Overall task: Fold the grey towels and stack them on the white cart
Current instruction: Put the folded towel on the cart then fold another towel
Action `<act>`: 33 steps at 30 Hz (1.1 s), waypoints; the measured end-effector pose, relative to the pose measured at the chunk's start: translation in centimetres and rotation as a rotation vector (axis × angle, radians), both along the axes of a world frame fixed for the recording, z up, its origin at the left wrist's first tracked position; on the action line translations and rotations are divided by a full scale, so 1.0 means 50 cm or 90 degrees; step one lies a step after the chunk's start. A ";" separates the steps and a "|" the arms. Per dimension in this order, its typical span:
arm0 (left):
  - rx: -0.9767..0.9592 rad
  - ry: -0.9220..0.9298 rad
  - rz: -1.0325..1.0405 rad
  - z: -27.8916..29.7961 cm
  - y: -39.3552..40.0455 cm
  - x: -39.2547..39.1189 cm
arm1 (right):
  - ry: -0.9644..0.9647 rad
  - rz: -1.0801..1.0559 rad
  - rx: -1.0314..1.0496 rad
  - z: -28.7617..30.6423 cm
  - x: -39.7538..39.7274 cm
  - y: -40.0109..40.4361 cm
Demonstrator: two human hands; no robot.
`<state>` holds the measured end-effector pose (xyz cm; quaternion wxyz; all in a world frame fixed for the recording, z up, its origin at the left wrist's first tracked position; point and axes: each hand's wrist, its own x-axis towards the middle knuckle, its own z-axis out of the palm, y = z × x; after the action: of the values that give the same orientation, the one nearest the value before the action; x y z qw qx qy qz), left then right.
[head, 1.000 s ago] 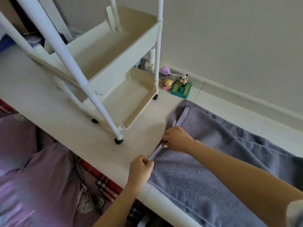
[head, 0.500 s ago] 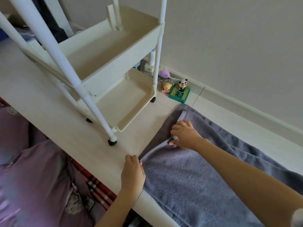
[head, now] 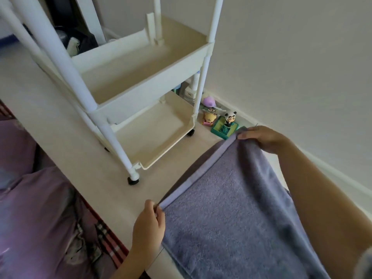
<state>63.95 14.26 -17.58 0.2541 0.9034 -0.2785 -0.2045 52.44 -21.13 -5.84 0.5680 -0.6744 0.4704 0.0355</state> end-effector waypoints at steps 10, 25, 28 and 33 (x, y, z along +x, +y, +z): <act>0.104 -0.097 0.007 0.004 -0.027 0.015 | 0.150 -0.054 -0.414 -0.204 0.039 0.042; 0.159 -0.333 -0.072 -0.022 -0.042 0.031 | 0.297 -0.035 -0.444 -0.237 0.094 0.049; 0.064 -0.291 -0.160 -0.011 -0.077 0.010 | 0.226 -0.042 -0.444 -0.236 0.066 0.071; 0.046 -0.171 -0.363 -0.013 -0.157 -0.025 | 0.192 -0.045 -0.470 -0.226 0.003 0.101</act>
<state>62.72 6.43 -18.23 0.1153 0.8161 -0.5444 -0.1558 52.61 -16.07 -17.14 0.2127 -0.8040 0.5525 -0.0565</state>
